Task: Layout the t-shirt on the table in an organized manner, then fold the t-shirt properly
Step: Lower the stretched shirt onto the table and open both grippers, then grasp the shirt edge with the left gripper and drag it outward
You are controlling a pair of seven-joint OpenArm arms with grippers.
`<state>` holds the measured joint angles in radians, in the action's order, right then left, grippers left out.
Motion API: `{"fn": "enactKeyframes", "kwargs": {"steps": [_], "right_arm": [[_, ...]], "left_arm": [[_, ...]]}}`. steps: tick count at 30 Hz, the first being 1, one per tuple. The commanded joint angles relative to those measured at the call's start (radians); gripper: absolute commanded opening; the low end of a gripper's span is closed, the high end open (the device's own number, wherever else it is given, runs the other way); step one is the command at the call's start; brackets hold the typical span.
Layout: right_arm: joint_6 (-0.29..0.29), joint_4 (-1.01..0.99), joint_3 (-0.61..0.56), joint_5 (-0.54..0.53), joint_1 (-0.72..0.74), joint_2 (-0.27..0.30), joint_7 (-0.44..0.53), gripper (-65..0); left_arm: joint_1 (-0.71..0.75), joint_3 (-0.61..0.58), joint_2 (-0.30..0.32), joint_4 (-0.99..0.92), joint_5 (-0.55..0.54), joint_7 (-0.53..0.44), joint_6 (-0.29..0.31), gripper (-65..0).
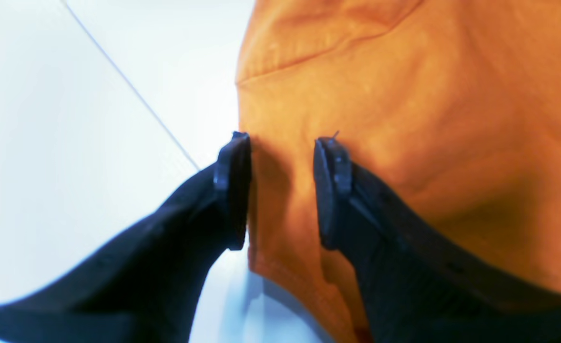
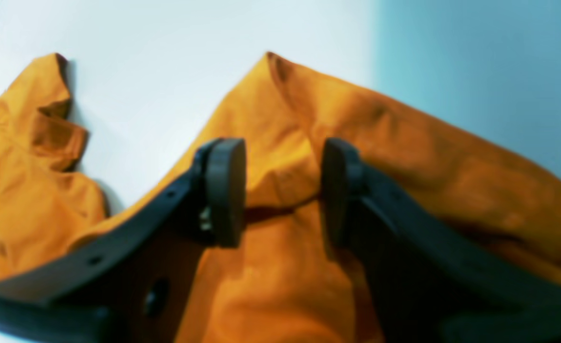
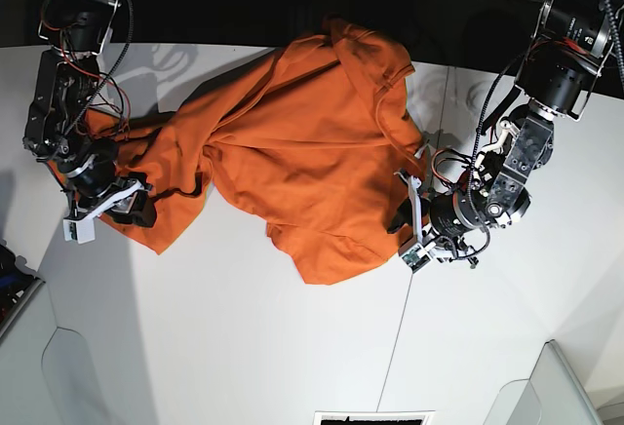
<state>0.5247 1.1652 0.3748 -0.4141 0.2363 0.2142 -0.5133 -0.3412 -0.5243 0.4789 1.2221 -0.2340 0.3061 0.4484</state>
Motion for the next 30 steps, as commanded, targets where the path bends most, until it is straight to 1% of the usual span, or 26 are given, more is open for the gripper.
{"fn": "enactKeyframes", "kwargs": {"steps": [1,6,7,8,11,13,14,17,20,23,25,28,30], "right_arm": [[0.006,0.021,0.003,-0.015,0.021,0.009,0.019,-38.9],[0.006,0.020,0.003,-0.012,0.012,-0.008,0.015,-39.3],[0.006,0.020,0.003,-0.012,0.010,-0.012,0.015,-41.0],[0.006,0.020,0.003,-0.011,0.010,-0.018,0.015,-43.9],[0.006,0.020,0.003,-0.012,0.010,-0.032,0.016,-56.4],[0.006,0.020,0.003,-0.013,0.010,-0.035,0.019,-63.7],[0.006,0.020,0.003,-0.013,0.010,-0.035,0.020,-65.0],[0.006,0.034,0.003,-0.021,0.010,-0.034,0.020,-65.0],[0.006,0.072,0.003,-0.050,0.011,-0.034,0.031,-65.0],[0.006,0.116,0.003,-0.044,0.018,-0.034,0.063,-65.0],[0.006,0.122,0.004,-0.014,0.045,-0.031,0.067,-65.0],[0.001,0.122,0.006,0.062,0.097,-0.031,0.069,-65.0],[0.000,0.122,0.006,0.084,0.128,-0.024,0.069,-65.0]], "left_arm": [[-0.027,0.009,0.009,0.014,-0.014,-0.018,-0.006,-40.4],[-0.027,0.009,0.009,0.014,-0.014,-0.018,-0.006,-40.4],[-0.027,0.009,0.009,0.014,-0.014,-0.018,-0.006,-40.4],[-0.027,0.009,0.009,0.014,-0.014,-0.018,-0.006,-40.4],[-0.027,0.009,0.009,0.014,-0.014,-0.018,-0.006,-40.4],[-0.026,0.009,0.009,0.014,-0.014,-0.018,-0.006,-40.4],[-0.026,0.009,0.009,0.014,-0.014,-0.017,-0.006,-40.5],[-0.027,0.009,0.017,0.014,-0.013,-0.017,-0.006,-40.5],[-0.024,0.009,0.050,0.014,-0.014,-0.017,-0.006,-40.5],[-0.021,0.009,0.091,0.014,-0.014,-0.017,-0.007,-40.5],[-0.021,0.009,0.119,0.014,-0.014,-0.017,-0.007,-40.4],[-0.019,0.009,0.156,0.013,-0.014,-0.017,-0.007,-40.5],[-0.011,0.009,0.177,0.013,-0.014,-0.014,-0.007,-40.5]]}}
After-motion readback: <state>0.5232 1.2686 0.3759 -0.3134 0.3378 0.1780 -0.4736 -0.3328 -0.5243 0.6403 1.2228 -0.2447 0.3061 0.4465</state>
